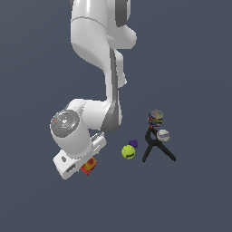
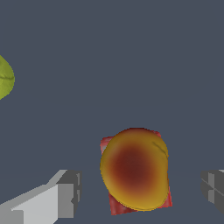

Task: Pick up a designated object from a clutter of objects.

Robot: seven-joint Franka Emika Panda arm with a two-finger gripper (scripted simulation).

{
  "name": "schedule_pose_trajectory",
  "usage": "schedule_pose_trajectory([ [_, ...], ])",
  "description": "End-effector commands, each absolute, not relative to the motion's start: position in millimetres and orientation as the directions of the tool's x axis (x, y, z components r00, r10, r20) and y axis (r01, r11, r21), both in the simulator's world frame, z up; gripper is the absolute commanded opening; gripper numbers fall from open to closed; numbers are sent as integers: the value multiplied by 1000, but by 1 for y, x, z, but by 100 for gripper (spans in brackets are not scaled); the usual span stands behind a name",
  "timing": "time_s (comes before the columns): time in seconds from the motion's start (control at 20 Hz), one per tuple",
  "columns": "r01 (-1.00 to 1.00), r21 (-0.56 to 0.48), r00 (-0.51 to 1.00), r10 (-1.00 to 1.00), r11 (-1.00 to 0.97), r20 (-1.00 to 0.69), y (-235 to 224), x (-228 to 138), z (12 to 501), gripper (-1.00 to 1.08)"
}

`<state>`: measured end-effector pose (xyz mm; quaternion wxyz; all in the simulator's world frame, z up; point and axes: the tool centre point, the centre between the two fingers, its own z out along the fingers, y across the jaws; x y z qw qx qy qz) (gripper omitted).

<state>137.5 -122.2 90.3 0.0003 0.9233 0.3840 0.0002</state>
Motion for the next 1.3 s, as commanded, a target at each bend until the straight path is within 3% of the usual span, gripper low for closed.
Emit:
schedule_pose_trajectory([
  [0.0,710,0,704,710,-704,0,-122,137,76,100],
  [0.4,711,0,703,711,-703,0,-122,138,64,100],
  [0.45,711,0,703,711,-703,0,-122,138,64,-100],
  [1.25,710,-1,704,710,-704,-1,-117,135,70,-100],
])
